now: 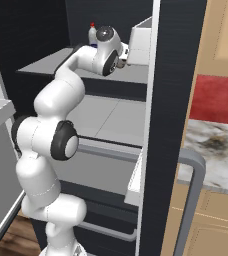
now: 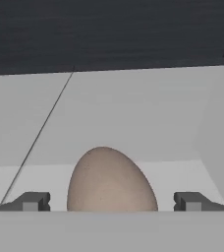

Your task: Pick the egg and butter from the fridge and place them by the bowl for mixing.

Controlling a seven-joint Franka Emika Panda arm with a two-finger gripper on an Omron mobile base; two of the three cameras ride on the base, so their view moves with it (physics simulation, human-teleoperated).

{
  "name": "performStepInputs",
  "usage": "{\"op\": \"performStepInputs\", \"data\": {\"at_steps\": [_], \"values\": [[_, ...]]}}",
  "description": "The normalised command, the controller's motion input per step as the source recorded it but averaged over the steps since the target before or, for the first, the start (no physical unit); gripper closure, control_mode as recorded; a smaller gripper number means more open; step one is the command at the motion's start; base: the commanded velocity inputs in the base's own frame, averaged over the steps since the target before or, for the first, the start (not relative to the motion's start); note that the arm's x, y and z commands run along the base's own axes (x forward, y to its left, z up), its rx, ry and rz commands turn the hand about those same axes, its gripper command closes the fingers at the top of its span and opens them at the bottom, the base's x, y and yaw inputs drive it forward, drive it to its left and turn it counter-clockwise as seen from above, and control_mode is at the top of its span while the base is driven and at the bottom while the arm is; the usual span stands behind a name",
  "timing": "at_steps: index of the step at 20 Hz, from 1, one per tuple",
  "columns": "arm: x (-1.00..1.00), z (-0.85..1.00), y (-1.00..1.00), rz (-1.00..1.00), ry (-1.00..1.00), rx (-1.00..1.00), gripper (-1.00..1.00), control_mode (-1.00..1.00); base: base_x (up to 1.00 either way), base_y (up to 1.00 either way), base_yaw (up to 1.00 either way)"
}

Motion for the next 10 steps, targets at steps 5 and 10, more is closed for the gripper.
{"op": "performStepInputs", "data": {"at_steps": [5,10], "values": [[0.22,-0.03,0.0,0.0,0.06,0.0,-1.0,-1.0,0.0,0.0,0.0],[0.1,-0.12,0.0,0.0,0.03,0.0,-1.0,-1.0,0.0,0.0,0.0]]}}
